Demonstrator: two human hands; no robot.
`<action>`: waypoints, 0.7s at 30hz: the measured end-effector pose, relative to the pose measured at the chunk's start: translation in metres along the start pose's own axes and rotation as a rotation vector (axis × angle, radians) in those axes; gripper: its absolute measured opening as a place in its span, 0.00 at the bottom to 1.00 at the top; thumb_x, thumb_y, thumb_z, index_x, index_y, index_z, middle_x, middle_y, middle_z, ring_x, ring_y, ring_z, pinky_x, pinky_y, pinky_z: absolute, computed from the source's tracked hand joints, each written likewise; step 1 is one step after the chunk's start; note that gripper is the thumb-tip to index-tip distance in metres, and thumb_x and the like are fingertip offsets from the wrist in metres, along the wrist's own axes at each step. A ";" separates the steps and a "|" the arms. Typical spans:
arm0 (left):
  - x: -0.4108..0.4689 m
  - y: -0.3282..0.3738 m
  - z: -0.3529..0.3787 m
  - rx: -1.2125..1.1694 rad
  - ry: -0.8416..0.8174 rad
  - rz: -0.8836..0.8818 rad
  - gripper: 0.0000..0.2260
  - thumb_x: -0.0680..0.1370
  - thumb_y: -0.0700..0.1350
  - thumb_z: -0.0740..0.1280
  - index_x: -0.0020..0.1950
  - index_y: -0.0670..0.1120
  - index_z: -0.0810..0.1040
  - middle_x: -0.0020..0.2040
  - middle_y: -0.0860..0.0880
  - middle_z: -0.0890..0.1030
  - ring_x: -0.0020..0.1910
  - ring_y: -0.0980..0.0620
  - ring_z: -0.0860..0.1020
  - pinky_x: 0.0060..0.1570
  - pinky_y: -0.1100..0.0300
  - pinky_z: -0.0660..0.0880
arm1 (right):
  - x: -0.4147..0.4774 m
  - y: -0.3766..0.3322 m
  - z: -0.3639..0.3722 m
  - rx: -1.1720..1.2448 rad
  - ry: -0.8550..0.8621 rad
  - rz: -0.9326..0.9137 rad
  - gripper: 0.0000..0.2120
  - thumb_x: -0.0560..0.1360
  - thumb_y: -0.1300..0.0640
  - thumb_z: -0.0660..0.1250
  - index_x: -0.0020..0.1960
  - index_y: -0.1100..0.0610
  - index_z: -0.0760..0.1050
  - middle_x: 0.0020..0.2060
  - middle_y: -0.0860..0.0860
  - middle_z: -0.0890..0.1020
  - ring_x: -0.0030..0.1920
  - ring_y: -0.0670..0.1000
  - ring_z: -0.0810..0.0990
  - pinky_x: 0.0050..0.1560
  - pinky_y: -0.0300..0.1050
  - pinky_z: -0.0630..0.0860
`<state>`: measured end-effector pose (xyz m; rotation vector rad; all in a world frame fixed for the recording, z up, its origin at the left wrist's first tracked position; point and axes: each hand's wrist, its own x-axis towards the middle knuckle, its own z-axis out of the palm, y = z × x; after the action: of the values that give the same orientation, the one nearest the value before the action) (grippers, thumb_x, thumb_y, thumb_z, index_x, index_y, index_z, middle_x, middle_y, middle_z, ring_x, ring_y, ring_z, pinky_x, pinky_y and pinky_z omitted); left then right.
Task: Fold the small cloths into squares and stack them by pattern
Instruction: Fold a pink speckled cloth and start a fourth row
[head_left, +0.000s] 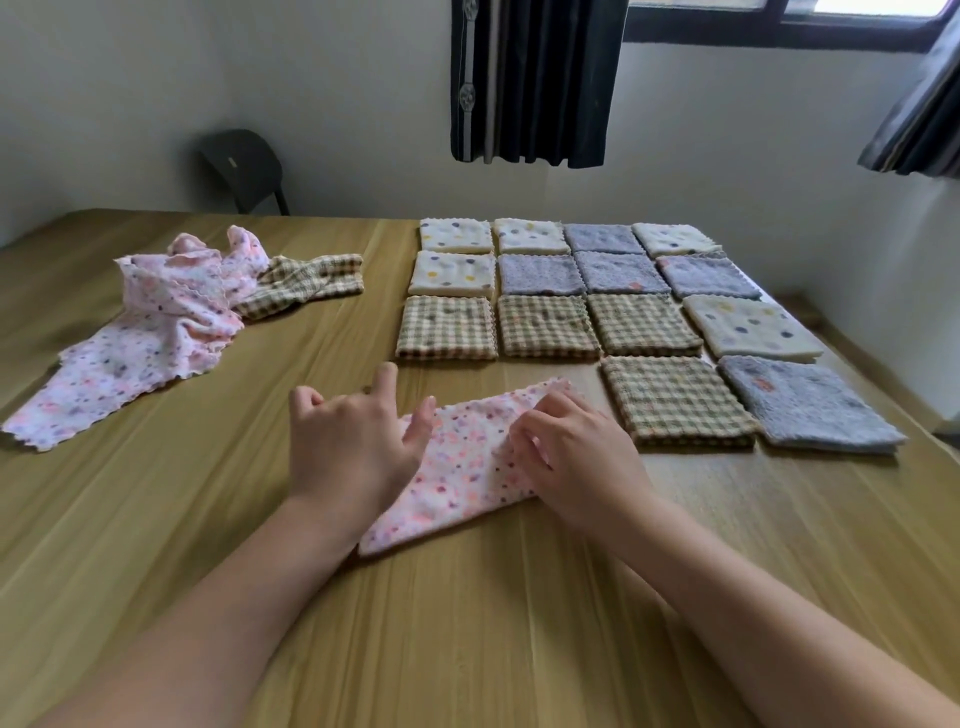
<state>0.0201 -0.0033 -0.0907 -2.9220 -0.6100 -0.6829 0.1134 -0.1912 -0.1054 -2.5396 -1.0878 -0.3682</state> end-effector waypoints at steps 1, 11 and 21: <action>0.001 -0.004 -0.001 -0.067 0.059 0.014 0.28 0.76 0.62 0.45 0.54 0.47 0.77 0.28 0.50 0.78 0.29 0.49 0.75 0.49 0.52 0.64 | 0.000 0.001 0.001 0.006 -0.004 0.005 0.21 0.77 0.44 0.50 0.45 0.51 0.79 0.43 0.46 0.78 0.49 0.51 0.77 0.48 0.47 0.73; 0.011 -0.037 0.000 -0.701 -0.444 0.514 0.14 0.63 0.65 0.73 0.43 0.61 0.79 0.51 0.62 0.73 0.57 0.59 0.73 0.55 0.68 0.68 | 0.006 0.015 0.000 0.275 -0.243 -0.075 0.16 0.81 0.59 0.58 0.66 0.51 0.75 0.69 0.44 0.72 0.72 0.44 0.65 0.76 0.48 0.47; 0.000 -0.015 0.006 -0.772 -0.281 0.280 0.14 0.74 0.56 0.71 0.41 0.44 0.79 0.39 0.56 0.78 0.42 0.62 0.73 0.40 0.71 0.66 | -0.012 0.007 -0.007 0.302 -0.199 -0.307 0.32 0.70 0.59 0.64 0.73 0.48 0.64 0.70 0.45 0.70 0.74 0.44 0.59 0.74 0.43 0.52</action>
<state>0.0169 0.0115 -0.0964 -3.7436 0.1072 -0.5658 0.1104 -0.2064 -0.1051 -2.1805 -1.4900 -0.0201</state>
